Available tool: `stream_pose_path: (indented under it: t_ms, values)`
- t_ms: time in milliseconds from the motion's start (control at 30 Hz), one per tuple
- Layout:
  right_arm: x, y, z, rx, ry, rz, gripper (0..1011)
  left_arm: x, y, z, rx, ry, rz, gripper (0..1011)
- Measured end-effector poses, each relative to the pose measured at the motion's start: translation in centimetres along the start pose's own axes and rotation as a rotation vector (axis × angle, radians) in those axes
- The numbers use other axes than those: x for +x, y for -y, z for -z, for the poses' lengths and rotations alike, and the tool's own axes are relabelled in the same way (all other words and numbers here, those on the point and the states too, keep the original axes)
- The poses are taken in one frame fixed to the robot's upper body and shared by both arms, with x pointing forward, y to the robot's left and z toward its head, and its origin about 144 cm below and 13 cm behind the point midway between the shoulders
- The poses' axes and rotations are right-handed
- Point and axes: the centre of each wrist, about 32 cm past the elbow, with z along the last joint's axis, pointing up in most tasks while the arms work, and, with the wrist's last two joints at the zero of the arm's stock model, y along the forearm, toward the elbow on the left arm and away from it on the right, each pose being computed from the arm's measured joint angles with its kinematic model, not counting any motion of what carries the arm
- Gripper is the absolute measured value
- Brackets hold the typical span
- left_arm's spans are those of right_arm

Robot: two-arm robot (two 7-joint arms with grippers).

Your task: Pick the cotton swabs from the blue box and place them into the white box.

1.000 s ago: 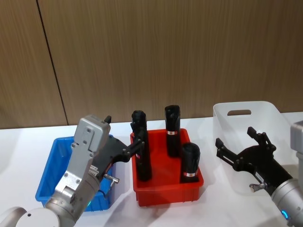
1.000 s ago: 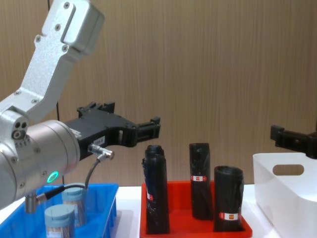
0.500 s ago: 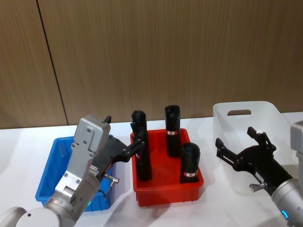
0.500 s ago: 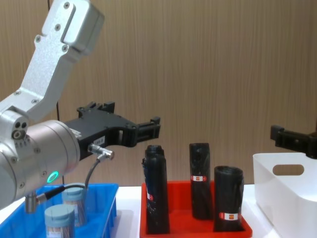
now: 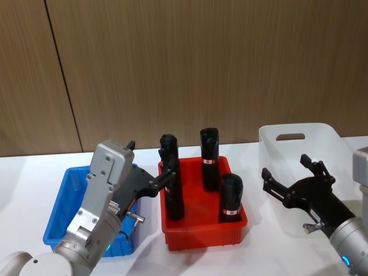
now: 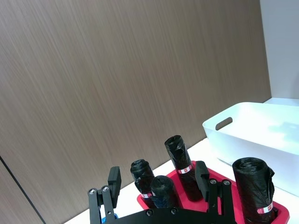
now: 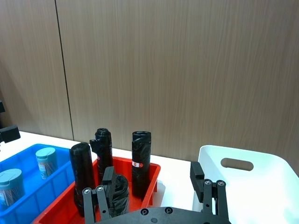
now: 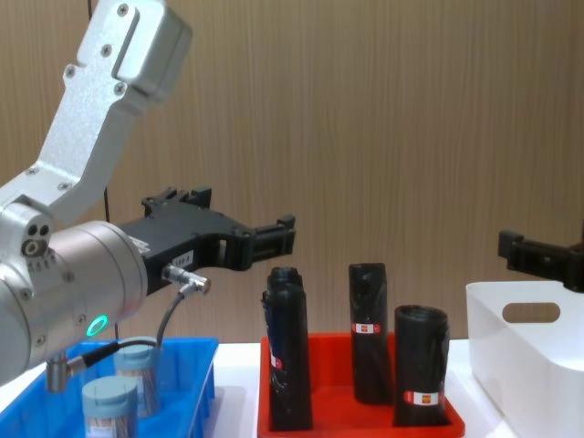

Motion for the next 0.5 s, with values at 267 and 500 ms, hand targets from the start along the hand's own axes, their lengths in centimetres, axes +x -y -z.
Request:
stream_pose_path:
  t_ms: [267, 500]
  values:
    - [0.0, 0.0, 0.0, 0.0, 0.0, 0.0, 1002, 0.0, 0.0, 0.0, 0.0, 0.0, 0.0, 1004]
    - [0.0, 0.0, 0.0, 0.0, 0.0, 0.0, 1002, 0.0, 0.0, 0.0, 0.0, 0.0, 0.0, 1004]
